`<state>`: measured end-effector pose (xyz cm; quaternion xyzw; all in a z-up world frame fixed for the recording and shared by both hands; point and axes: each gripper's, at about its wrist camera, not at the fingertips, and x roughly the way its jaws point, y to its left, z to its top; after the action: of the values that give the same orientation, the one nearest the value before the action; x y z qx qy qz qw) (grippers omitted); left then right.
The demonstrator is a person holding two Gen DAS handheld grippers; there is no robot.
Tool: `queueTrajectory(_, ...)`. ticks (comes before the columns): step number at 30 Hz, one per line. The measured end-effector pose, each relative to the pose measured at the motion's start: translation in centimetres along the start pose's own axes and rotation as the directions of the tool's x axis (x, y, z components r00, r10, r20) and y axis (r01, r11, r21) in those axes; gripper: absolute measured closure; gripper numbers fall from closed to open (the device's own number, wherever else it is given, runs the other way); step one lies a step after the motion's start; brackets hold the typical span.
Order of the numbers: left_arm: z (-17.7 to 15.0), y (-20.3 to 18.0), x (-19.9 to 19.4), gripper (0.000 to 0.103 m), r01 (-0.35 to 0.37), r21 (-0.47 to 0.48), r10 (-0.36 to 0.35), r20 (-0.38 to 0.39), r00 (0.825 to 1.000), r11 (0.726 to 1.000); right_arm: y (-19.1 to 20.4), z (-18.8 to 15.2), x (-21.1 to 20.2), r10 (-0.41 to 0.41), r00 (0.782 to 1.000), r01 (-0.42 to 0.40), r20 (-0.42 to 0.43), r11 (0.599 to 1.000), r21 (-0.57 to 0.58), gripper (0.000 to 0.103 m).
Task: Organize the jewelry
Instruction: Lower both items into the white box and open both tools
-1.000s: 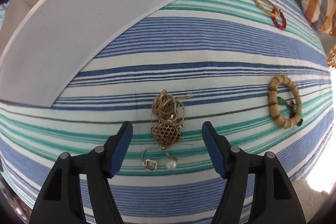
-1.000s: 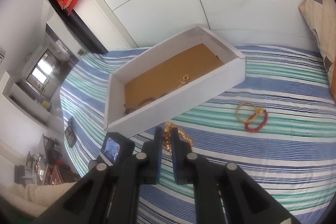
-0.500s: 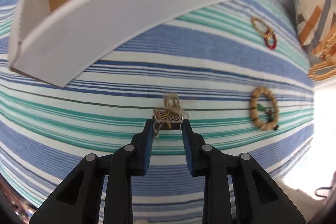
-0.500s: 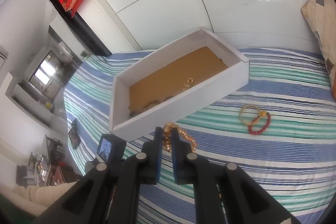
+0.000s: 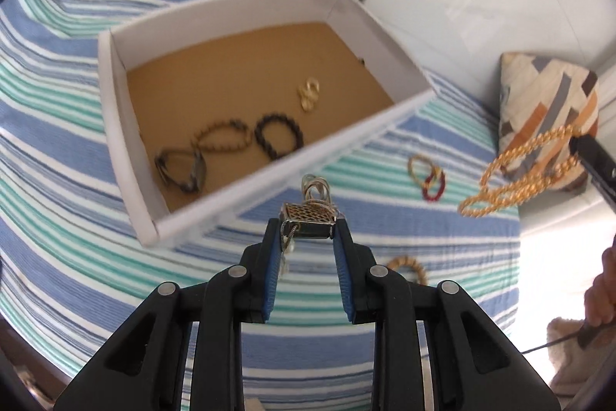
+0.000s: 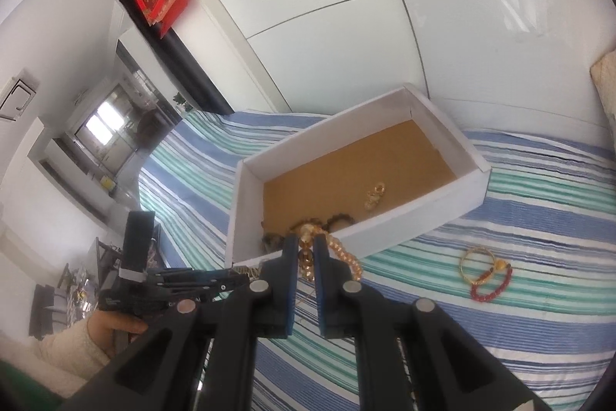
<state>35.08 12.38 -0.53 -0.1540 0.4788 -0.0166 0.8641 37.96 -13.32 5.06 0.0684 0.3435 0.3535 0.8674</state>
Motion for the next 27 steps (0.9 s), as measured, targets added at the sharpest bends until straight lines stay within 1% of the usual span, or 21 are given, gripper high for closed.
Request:
queueTrajectory(7, 6.3, 1.5, -0.3, 0.077, -0.037, -0.057, 0.039, 0.044, 0.998, 0.998, 1.5, 4.5, 2.7, 0.007, 1.0, -0.007, -0.006, 0.995, -0.095, 0.095)
queueTrajectory(10, 8.7, 1.8, 0.5, 0.077, -0.038, -0.078, 0.042, 0.045, 0.998, 0.996, 1.8, 6.4, 4.3, 0.001, 1.0, -0.002, -0.01, 0.992, -0.126, 0.095)
queueTrajectory(12, 10.0, 1.8, 1.6, 0.077, -0.045, -0.087, 0.049, 0.043, 0.998, 0.995, 1.6, 7.6, 5.8, -0.02, 1.0, 0.018, -0.01, 0.989, -0.144, 0.095)
queueTrajectory(14, 11.4, 1.6, 3.2, 0.077, -0.047, -0.091, 0.05, 0.029, 0.998, 0.995, 1.1, 8.6, 7.3, -0.038, 0.999, 0.033, -0.025, 0.989, -0.145, 0.095)
queueTrajectory(16, 12.5, 1.4, 5.1, 0.077, -0.056, -0.095, 0.058, 0.012, 0.998, 0.994, 0.4, 9.5, 9.0, -0.071, 0.997, 0.065, -0.032, 0.986, -0.157, 0.095)
queueTrajectory(19, 13.8, 1.5, 8.2, 0.077, -0.093, -0.099, 0.092, -0.009, 0.996, 0.991, -1.0, 10.2, 12.0, -0.117, 0.992, 0.107, -0.052, 0.981, -0.162, 0.095)
queueTrajectory(23, 15.3, 1.7, 12.5, 0.077, -0.165, -0.098, 0.162, -0.031, 0.986, 0.981, -3.7, 10.3, 16.4, -0.196, 0.977, 0.181, -0.084, 0.97, -0.163, 0.095)
queueTrajectory(26, 15.6, 1.9, 15.3, 0.075, -0.189, -0.096, 0.185, -0.049, 0.981, 0.977, -6.2, 9.6, 18.9, -0.247, 0.965, 0.233, -0.09, 0.961, -0.148, 0.094)
queueTrajectory(27, 15.5, 1.9, 15.9, 0.073, -0.206, -0.087, 0.202, -0.046, 0.978, 0.975, -6.9, 9.5, 19.3, -0.256, 0.963, 0.244, -0.085, 0.961, -0.132, 0.094)
